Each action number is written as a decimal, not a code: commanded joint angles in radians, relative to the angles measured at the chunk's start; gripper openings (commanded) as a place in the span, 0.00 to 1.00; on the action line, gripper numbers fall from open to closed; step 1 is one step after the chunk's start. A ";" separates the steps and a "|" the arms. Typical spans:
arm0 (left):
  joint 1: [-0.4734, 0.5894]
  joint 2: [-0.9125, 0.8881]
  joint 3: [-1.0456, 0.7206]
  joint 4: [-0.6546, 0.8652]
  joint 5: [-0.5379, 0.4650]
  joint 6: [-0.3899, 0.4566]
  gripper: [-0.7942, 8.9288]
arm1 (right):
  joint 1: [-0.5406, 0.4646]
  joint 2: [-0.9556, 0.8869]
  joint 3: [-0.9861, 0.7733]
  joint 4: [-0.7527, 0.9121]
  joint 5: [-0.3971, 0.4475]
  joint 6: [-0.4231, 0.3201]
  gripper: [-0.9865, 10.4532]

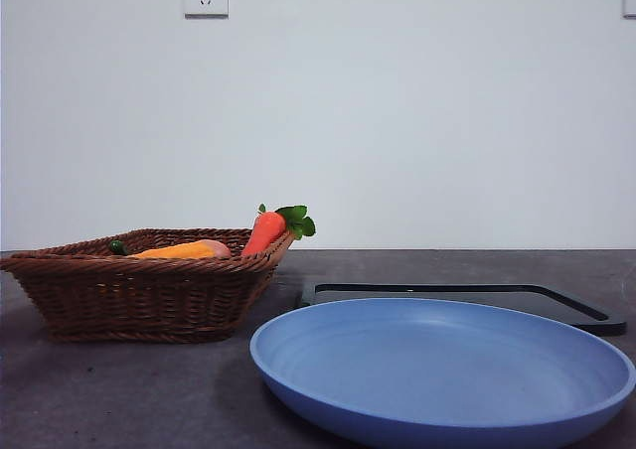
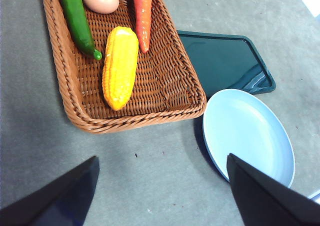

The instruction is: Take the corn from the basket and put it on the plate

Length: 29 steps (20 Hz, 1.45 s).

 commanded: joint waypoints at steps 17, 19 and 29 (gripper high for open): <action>-0.001 0.010 0.015 0.015 0.004 -0.003 0.51 | 0.175 0.705 0.019 0.347 -0.013 0.014 0.33; -0.001 0.010 0.015 0.015 0.004 -0.003 0.51 | 0.190 0.748 0.019 0.372 -0.013 0.014 0.31; -0.001 0.020 0.015 0.015 0.004 -0.002 0.51 | 0.208 0.832 0.019 0.423 -0.013 0.015 0.09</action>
